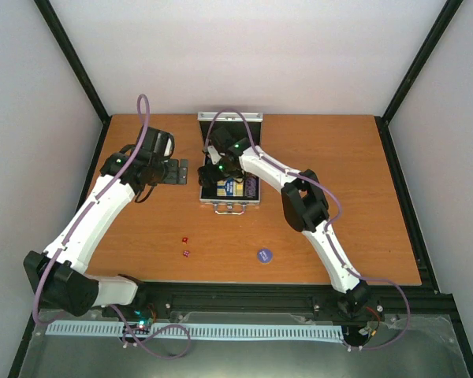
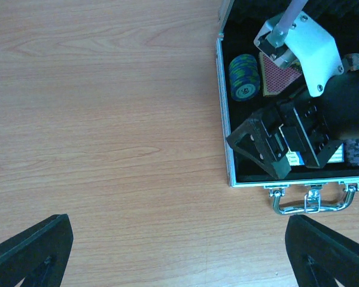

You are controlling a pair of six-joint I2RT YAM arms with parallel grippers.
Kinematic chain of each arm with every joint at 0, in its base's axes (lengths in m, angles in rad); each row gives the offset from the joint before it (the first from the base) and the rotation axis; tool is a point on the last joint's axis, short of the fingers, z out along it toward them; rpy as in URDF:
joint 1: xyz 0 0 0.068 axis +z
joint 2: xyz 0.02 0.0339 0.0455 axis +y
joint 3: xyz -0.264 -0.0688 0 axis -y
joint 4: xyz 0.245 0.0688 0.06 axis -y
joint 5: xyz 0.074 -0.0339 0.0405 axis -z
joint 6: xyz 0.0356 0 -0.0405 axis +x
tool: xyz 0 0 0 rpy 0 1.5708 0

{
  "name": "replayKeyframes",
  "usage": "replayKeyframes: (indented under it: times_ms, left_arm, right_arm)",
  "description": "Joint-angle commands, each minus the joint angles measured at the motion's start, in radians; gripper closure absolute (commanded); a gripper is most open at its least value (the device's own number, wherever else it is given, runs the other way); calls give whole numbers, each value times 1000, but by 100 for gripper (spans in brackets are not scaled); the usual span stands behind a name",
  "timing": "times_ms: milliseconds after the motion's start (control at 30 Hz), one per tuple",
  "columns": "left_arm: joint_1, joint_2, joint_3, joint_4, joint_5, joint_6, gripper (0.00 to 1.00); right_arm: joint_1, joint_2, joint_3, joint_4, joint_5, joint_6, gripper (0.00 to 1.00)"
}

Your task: Pack up texas hold em set

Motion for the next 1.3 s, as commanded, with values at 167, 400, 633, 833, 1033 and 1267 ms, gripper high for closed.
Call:
replayKeyframes:
  times_ms: [167, 400, 633, 833, 1033, 1267]
  left_arm:
    - [-4, -25, -3, 7, 7, 6, 0]
    - [-4, -35, -8, 3, 7, 10, 0]
    - [-4, -40, -13, 1, 5, 12, 0]
    - [-4, -42, 1, 1, 7, 12, 0]
    - [-4, -36, 51, -8, 8, 13, 0]
    - [-4, -38, 134, -34, 15, -9, 0]
  right_arm:
    - [20, -77, -120, 8, -84, -35, 3]
    - [20, -100, -101, 13, 0, -36, 2]
    - [21, -159, -53, 80, 49, -41, 0]
    - [22, -161, 32, -15, 129, -22, 0]
    - [77, -200, -22, -127, 284, -42, 0]
    - [193, -280, -118, -256, 372, -4, 0]
